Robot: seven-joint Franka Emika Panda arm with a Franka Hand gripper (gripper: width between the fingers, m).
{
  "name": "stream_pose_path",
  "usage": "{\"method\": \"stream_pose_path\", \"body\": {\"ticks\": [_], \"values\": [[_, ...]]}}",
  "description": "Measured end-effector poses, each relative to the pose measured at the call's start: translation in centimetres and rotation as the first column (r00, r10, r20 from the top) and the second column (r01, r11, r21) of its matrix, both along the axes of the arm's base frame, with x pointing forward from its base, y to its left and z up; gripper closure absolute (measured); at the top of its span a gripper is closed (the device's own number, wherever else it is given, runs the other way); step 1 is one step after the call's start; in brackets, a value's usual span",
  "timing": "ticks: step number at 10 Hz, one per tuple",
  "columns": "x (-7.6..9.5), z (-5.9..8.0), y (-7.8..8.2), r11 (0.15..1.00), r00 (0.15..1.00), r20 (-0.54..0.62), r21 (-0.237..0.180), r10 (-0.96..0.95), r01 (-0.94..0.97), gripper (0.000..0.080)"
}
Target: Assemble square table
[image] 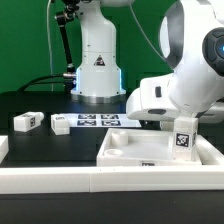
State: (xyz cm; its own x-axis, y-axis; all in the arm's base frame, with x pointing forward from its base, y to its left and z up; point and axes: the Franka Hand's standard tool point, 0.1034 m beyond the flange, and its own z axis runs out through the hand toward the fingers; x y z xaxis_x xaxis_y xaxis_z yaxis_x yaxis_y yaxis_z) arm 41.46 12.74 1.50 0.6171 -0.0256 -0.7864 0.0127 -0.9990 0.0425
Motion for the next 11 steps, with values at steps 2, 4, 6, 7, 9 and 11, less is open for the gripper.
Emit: {"method": "stream_pose_path", "body": {"ticks": [2,4,6,7,9,11], "values": [[-0.3,-0.6,0.0,1.0,1.0,0.019,0.0,-0.001,0.001,0.015],[-1.0,-1.2,0.1,1.0,0.999,0.03,-0.013,-0.011,0.012,0.015],[-1.5,-1.4,0.1,0.999,0.999,0.026,-0.033,-0.025,0.026,0.015],[-1.9,-1.5,0.2,0.999,0.999,0.021,-0.04,-0.029,0.03,0.015],[-2.0,-1.5,0.3,0.999,0.999,0.021,-0.04,-0.029,0.029,0.015],[-1.9,-1.5,0.2,0.999,0.999,0.023,-0.039,-0.03,0.031,0.0279]]}}
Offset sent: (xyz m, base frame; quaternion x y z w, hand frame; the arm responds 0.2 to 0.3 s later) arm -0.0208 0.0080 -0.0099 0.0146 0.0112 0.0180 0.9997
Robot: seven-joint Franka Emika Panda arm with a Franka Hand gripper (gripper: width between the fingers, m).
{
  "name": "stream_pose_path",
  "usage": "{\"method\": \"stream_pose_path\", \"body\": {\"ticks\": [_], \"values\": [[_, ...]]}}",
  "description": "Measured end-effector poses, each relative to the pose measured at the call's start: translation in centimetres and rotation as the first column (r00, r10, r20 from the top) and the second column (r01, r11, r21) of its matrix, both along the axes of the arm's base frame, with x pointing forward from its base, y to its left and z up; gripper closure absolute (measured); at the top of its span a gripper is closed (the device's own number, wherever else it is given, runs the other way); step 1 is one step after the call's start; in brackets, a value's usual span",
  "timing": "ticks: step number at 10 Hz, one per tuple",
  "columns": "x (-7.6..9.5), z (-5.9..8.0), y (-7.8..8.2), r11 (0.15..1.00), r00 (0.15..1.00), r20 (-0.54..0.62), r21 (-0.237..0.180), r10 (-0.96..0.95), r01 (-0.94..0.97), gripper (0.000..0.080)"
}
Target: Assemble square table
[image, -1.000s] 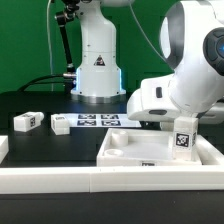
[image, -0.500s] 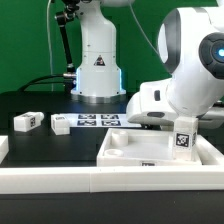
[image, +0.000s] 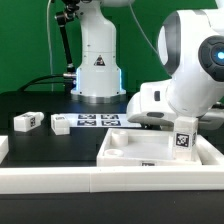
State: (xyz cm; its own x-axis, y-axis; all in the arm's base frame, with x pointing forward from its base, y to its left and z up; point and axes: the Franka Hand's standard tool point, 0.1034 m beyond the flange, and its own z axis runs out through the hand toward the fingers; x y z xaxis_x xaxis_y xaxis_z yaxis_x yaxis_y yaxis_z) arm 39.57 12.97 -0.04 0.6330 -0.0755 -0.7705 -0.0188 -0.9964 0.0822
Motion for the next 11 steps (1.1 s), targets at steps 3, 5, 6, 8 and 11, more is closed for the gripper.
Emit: {"method": "stream_pose_path", "body": {"ticks": [3,5,6,8,11], "values": [[0.1,0.0,0.0,1.0,1.0,0.001,0.0,0.0,0.0,0.051],[0.2,0.1,0.0,1.0,1.0,0.003,0.001,-0.002,0.002,0.0509],[0.2,0.1,0.0,1.0,1.0,0.004,0.001,-0.001,0.001,0.0509],[0.8,0.6,-0.8,1.0,1.0,0.007,0.011,0.01,-0.01,0.0509],[3.5,4.6,-3.4,0.998,0.999,0.03,0.059,0.03,-0.032,0.0509]]}}
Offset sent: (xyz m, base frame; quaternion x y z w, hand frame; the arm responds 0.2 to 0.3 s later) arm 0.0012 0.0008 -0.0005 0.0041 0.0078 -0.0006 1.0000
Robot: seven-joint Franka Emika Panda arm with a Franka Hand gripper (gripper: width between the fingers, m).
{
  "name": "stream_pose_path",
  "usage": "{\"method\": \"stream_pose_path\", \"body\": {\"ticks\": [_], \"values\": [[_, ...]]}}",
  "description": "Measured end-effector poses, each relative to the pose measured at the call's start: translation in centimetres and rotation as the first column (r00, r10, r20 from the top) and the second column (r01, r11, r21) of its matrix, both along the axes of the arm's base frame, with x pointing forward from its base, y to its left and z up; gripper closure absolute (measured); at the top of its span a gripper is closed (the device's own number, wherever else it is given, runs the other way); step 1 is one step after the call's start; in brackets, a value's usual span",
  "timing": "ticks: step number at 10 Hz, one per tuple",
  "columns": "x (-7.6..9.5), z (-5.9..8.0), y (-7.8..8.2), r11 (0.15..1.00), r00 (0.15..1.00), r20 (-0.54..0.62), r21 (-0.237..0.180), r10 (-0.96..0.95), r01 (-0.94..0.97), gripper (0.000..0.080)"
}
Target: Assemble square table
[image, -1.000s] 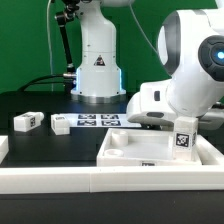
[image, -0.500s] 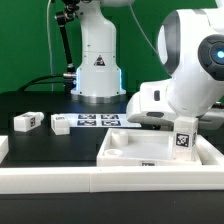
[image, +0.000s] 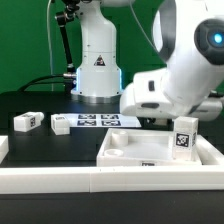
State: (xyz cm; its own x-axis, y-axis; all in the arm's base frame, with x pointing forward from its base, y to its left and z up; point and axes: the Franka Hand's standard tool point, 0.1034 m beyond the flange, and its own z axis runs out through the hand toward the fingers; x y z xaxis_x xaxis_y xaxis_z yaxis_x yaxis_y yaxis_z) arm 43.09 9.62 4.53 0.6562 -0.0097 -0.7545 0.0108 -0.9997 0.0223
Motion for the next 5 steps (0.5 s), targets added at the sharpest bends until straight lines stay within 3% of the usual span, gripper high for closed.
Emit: {"method": "stream_pose_path", "body": {"ticks": [2,3,5], "values": [[1.5,2.7,-2.2,1.0,0.999,0.029,0.012,-0.027,0.027,0.0509],[2.0,3.2,-2.7,0.999,0.998,0.048,0.002,-0.032,0.032,0.0509],[2.4,2.6,-2.5,1.0,0.996,0.083,0.005,-0.029,0.029,0.0509]]}}
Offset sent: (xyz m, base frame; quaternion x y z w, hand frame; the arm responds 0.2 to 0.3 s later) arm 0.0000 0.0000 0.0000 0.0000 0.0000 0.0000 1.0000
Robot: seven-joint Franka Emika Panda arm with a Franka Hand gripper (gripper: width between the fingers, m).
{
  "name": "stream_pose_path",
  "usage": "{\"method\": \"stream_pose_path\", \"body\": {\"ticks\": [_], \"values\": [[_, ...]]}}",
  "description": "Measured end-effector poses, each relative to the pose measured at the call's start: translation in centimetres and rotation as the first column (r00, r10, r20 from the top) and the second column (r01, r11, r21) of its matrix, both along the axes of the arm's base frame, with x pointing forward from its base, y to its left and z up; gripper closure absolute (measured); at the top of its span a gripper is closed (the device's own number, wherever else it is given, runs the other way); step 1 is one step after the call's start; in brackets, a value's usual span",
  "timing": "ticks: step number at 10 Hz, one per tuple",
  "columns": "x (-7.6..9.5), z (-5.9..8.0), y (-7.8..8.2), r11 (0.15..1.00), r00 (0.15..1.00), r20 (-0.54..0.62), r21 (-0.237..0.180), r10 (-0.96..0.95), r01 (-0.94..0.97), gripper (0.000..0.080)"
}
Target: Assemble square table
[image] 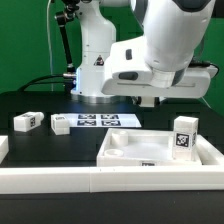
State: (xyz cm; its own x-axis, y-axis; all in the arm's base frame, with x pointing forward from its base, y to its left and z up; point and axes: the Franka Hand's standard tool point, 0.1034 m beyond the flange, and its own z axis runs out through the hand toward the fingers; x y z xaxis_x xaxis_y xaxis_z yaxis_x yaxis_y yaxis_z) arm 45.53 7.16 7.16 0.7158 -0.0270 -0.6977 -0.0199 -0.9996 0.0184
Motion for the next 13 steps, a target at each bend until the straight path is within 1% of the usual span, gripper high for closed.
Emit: {"method": "stream_pose_path", "body": {"ticks": [1,2,3,4,5,6,8,9,10,11,12,13], "values": [[0.8,-0.1,0.1,1.0,0.997,0.075,0.003,-0.001,0.001,0.0509],[1.4,-0.2,0.2,1.0,0.979,0.205,0.009,-0.002,0.001,0.0509],[1.1,0.5,-0.2,1.0,0.973,0.233,0.022,0.003,-0.008,0.0509],[2.4,1.1,-0.6,1.0,0.956,0.294,0.027,-0.004,-0.004,0.0509],[3.4,2.2,-0.9,1.0,0.935,0.355,0.031,-0.012,0.001,0.0509],[3.8,3.1,-0.9,0.999,0.924,0.382,0.034,-0.014,0.001,0.0509],[5.7,4.7,-0.9,0.999,0.87,0.493,0.027,0.006,-0.022,0.0509],[6.1,4.5,-0.8,0.999,0.827,0.562,0.028,0.003,-0.023,0.0509],[6.0,4.4,-0.8,0.999,0.798,0.602,0.027,0.002,-0.023,0.0509],[6.5,4.4,-0.9,0.999,0.746,0.666,0.026,0.002,-0.025,0.0509],[6.7,4.4,-1.1,0.999,0.694,0.72,0.025,0.009,-0.039,0.0509],[7.2,4.7,-2.0,0.998,0.655,0.755,0.023,0.021,-0.059,0.0509]]}}
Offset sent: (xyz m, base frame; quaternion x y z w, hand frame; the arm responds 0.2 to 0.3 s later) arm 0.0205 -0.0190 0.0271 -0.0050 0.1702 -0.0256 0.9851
